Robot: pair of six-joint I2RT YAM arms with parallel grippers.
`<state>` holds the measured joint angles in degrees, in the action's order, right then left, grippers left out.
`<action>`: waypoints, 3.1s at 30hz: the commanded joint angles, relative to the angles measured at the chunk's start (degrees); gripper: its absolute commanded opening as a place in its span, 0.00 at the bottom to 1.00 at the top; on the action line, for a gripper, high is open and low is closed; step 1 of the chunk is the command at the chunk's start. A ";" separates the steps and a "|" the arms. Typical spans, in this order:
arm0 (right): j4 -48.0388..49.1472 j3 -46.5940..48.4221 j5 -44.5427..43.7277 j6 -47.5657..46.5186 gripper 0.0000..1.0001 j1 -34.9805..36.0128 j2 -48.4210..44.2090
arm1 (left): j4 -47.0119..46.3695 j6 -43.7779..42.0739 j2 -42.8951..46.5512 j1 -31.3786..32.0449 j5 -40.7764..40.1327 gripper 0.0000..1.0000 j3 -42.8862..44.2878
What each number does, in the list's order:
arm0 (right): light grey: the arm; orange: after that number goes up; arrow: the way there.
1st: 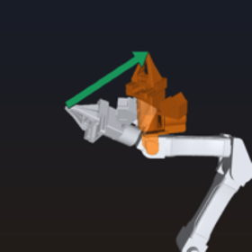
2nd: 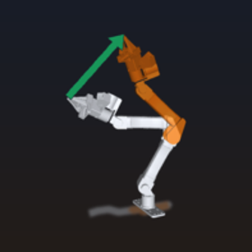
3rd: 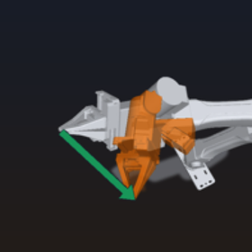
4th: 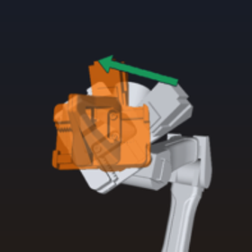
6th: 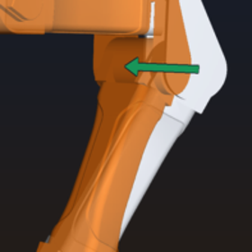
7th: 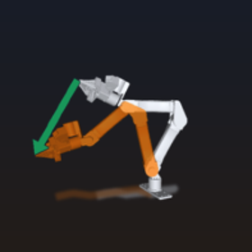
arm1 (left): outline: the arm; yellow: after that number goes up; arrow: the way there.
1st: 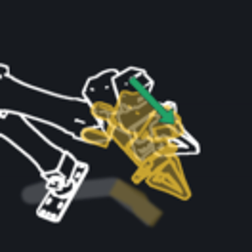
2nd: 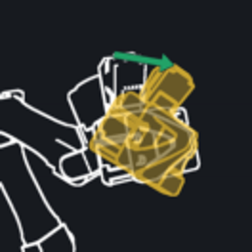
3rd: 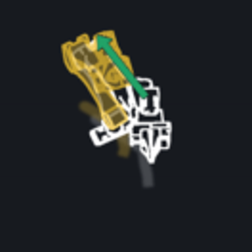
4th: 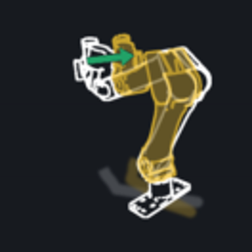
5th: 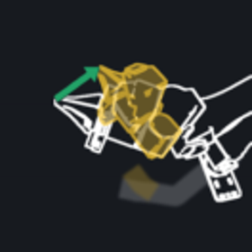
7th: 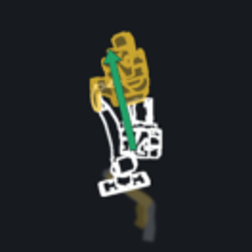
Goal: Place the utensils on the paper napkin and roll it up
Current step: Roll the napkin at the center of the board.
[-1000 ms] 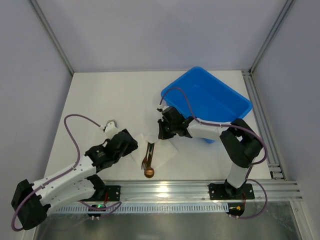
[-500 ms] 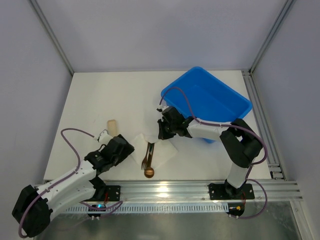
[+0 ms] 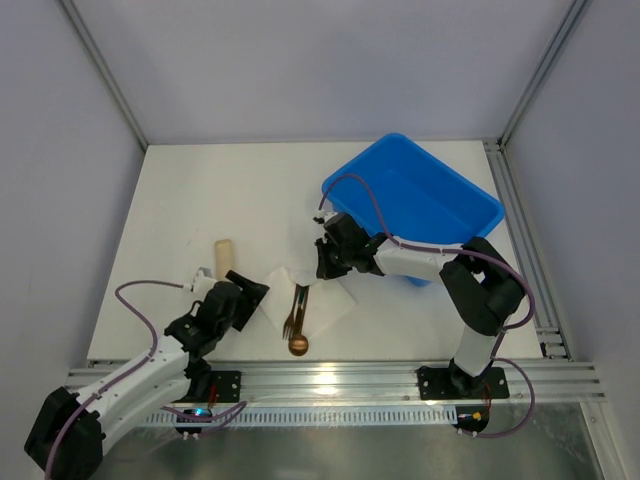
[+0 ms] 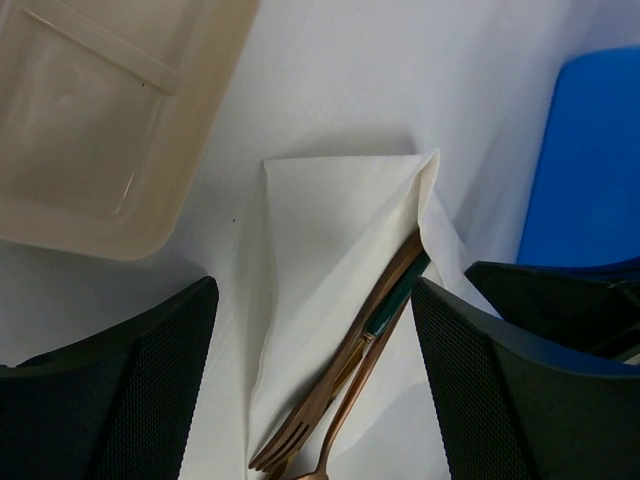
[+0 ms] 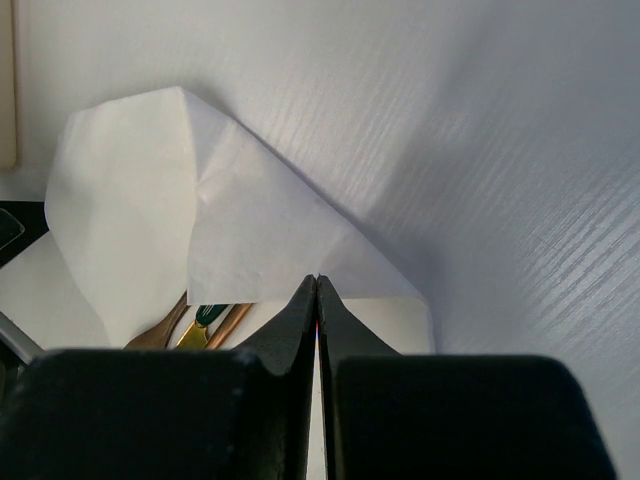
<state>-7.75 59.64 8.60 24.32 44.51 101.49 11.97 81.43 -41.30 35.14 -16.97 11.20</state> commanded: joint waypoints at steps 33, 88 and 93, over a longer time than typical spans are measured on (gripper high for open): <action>0.19 2.59 -0.78 -0.76 0.04 0.22 -2.00 | -2.21 6.72 7.38 -0.59 -3.95 0.70 -7.07; 0.54 2.42 -0.34 -0.67 0.04 0.14 -1.03 | -21.37 -5.22 -4.67 -0.59 -3.51 0.17 -4.70; 0.80 2.33 0.01 -0.50 0.04 0.22 -0.86 | -22.77 -7.94 -6.07 -0.51 -2.02 0.11 -3.03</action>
<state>-8.67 60.31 8.56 24.14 44.51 101.49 -7.09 77.19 -46.61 34.74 -19.51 5.43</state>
